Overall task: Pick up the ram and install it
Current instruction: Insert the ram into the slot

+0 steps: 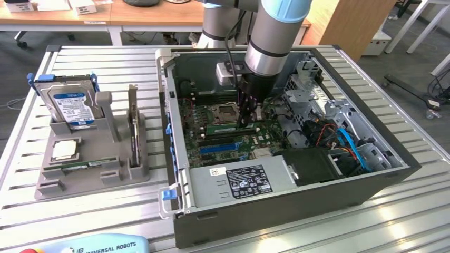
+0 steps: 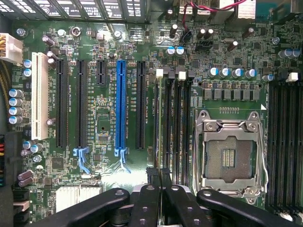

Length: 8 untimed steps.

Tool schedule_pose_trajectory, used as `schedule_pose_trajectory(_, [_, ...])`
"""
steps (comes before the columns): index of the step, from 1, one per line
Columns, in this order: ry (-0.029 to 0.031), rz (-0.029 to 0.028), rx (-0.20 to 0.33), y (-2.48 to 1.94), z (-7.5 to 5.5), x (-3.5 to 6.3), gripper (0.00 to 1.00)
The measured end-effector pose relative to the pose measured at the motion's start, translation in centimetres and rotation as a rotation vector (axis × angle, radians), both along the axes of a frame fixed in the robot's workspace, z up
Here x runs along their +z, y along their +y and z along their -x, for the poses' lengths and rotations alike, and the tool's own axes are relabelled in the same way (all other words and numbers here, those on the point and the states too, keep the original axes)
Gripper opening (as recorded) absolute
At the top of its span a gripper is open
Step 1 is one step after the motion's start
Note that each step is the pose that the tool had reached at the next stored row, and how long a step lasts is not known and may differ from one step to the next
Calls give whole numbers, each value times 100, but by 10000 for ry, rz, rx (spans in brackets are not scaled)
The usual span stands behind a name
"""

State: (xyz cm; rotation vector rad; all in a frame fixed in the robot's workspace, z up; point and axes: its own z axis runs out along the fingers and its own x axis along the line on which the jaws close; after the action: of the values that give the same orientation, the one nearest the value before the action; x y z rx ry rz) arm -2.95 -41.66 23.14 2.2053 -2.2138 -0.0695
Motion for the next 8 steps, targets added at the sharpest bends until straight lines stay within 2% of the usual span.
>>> schedule_pose_trajectory(8, [0,-1,0,0,0,-10,11])
